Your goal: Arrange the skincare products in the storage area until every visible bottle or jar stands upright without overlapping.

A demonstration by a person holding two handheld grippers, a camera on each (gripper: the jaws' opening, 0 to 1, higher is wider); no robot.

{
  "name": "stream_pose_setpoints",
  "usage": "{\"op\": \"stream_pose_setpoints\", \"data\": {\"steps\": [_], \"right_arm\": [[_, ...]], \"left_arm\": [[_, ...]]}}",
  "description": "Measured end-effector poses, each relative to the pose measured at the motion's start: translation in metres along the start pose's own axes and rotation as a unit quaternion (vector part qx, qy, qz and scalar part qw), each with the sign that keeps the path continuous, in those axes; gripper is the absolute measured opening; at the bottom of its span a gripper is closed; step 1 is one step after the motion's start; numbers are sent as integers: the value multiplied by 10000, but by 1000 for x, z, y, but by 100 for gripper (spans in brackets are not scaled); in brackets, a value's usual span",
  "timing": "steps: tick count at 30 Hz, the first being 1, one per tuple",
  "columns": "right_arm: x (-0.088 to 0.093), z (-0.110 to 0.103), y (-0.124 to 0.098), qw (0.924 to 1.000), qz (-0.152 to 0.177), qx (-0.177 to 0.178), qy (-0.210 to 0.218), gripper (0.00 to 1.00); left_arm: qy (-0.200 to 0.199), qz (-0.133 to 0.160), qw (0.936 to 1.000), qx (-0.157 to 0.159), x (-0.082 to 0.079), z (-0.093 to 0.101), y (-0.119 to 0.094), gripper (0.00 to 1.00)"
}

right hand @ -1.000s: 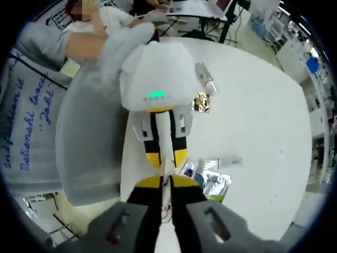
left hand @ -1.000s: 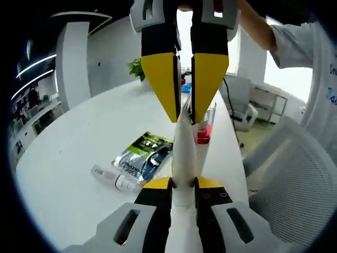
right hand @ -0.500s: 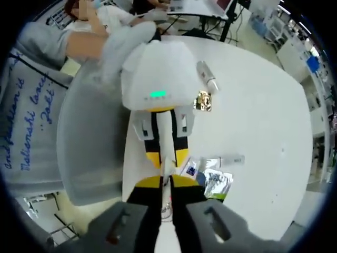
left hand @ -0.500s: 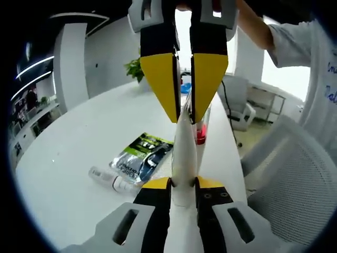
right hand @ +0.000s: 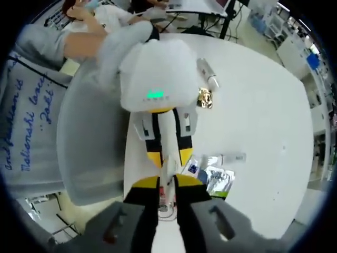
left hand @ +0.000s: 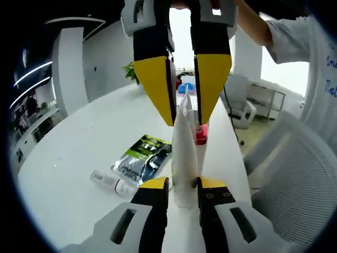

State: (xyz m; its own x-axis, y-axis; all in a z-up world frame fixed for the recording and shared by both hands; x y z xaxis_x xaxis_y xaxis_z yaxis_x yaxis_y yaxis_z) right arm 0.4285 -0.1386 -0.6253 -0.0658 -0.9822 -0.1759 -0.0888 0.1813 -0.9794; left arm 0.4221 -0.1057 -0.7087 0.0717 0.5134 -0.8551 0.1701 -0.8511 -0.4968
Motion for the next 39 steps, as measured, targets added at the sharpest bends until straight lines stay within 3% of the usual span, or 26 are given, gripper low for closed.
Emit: {"op": "stream_pose_setpoints", "data": {"steps": [24,34,39], "right_arm": [[17,3,3,9985,232,194,462,46],[29,5,3,9946,566,334,808,57],[35,5,1,9916,753,438,960,62]], "left_arm": [[-83,-77,9998,-172,-2,0,-12,33],[-235,-208,9988,-385,-5,1,-25,43],[-391,-137,9975,-577,-10,0,-35,50]]}}
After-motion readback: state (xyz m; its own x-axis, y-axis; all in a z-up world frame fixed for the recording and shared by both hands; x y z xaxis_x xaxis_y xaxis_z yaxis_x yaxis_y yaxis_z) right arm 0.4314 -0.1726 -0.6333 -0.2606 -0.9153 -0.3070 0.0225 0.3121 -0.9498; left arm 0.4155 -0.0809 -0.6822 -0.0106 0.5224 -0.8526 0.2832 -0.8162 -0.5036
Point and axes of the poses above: the point that each gripper's makers call its tool centre point, and the gripper's own axes: y roughly forward along the fingers, z roughly to its right, x roughly out of its underside, the point moved 5 cm from there along -y, roughly backward along the fingers, and after that the axes turned 11 degrees about y, right-handed, at the moved point
